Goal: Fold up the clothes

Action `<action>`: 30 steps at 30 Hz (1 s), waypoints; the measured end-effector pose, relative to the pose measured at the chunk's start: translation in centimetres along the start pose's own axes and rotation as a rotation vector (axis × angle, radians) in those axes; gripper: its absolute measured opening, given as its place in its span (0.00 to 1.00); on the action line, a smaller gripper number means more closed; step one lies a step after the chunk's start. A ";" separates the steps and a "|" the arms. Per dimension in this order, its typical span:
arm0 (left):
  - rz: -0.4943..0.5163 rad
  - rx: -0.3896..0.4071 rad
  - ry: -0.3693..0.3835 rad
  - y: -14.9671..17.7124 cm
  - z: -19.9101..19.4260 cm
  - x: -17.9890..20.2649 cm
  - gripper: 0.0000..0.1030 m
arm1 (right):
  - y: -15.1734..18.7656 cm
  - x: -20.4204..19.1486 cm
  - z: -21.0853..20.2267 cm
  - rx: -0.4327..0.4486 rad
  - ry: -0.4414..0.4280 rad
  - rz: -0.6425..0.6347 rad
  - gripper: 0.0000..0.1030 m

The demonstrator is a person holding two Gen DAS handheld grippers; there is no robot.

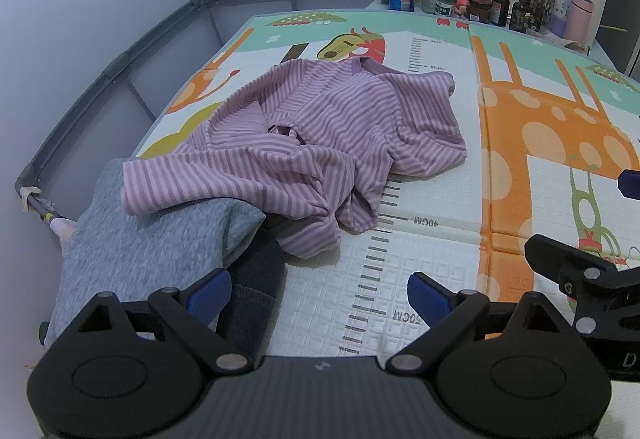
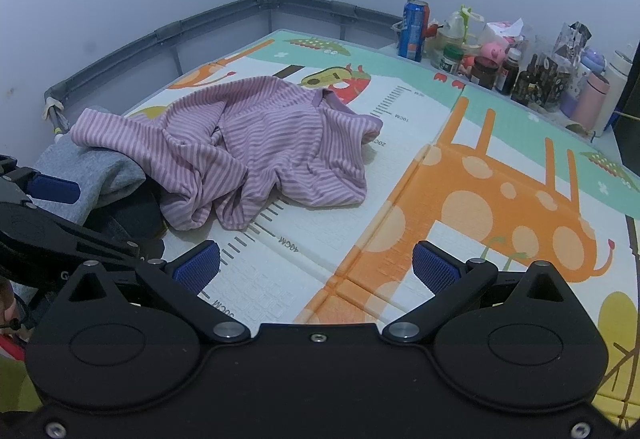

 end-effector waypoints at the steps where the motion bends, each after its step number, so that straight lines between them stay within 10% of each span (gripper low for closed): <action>1: 0.001 0.001 0.000 -0.1 0.1 0.0 0.94 | 0.0 0.0 0.1 0.000 0.001 0.000 1.00; 15: -0.016 0.036 0.021 -7.5 2.6 0.5 0.94 | -2.0 3.0 4.1 -0.031 0.057 0.088 1.00; 19: 0.083 0.015 0.135 -10.1 4.1 1.9 0.94 | -4.0 3.7 6.1 -0.027 0.054 0.100 1.00; 30: 0.023 -0.175 0.163 -16.4 12.5 2.9 0.94 | -9.0 4.1 14.3 -0.051 -0.003 0.156 1.00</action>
Point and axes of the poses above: each gripper's, at about its wrist camera, not at the fingertips, and z roughly the way its jaws point, x to its right, y to its underside, the point moved 9 cm from there along z, roughly the way its jaws point, and after that the axes turned 13 degrees about -z, right-handed, at the moved point
